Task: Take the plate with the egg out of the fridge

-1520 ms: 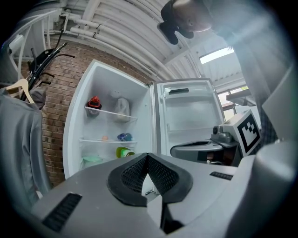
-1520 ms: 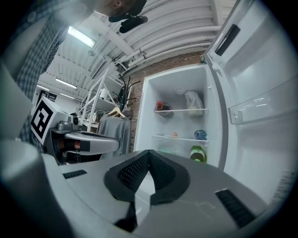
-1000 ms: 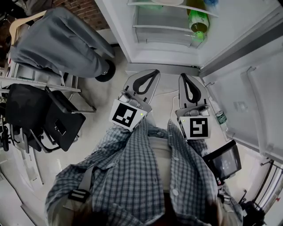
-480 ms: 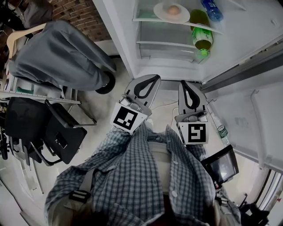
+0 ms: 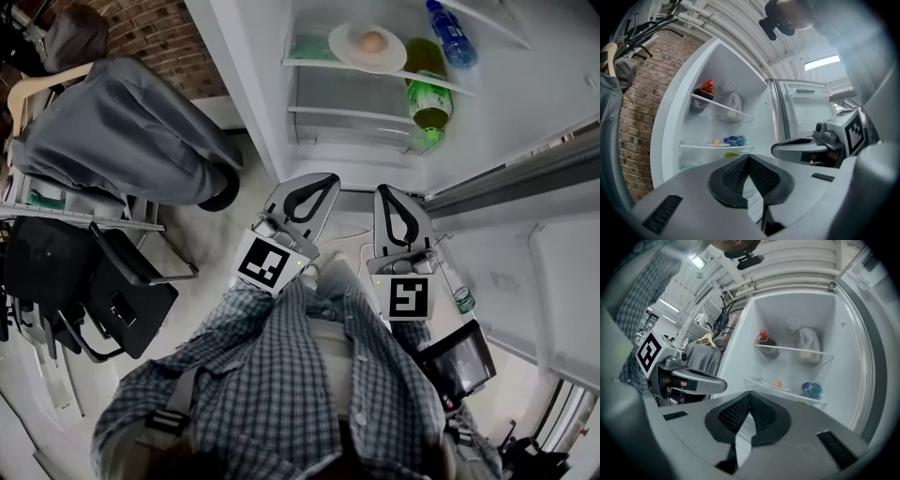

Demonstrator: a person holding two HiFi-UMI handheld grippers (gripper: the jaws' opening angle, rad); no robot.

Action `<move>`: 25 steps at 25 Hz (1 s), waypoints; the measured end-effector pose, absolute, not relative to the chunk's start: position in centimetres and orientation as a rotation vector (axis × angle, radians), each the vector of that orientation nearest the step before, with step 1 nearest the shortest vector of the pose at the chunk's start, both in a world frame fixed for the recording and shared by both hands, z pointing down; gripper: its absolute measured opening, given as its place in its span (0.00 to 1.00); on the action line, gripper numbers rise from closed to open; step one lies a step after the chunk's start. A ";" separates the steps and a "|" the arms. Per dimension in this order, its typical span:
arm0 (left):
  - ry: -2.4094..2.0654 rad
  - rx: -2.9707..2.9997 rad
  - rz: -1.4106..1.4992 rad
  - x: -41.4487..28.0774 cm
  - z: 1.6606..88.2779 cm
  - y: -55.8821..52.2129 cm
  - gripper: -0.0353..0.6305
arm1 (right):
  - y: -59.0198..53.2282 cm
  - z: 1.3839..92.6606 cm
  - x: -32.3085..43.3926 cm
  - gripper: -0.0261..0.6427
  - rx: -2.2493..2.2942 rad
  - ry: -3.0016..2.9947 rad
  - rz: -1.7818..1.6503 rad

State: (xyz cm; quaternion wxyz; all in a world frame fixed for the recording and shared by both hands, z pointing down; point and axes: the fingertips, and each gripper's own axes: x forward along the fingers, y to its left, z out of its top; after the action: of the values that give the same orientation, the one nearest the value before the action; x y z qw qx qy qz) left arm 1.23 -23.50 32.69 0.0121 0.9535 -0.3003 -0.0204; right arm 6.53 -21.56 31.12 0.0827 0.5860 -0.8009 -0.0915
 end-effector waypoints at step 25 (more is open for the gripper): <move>-1.166 2.923 -0.132 3.1 30.3 -33.2 0.06 | -36.5 29.4 8.6 0.05 1.403 -2.096 -0.653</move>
State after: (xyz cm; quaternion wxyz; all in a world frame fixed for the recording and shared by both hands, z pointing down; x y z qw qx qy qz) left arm 3.05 -33.17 30.27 -0.0042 0.9281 -0.3700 -0.0420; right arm 8.62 -36.51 29.43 0.2649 0.5194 -0.7757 -0.2416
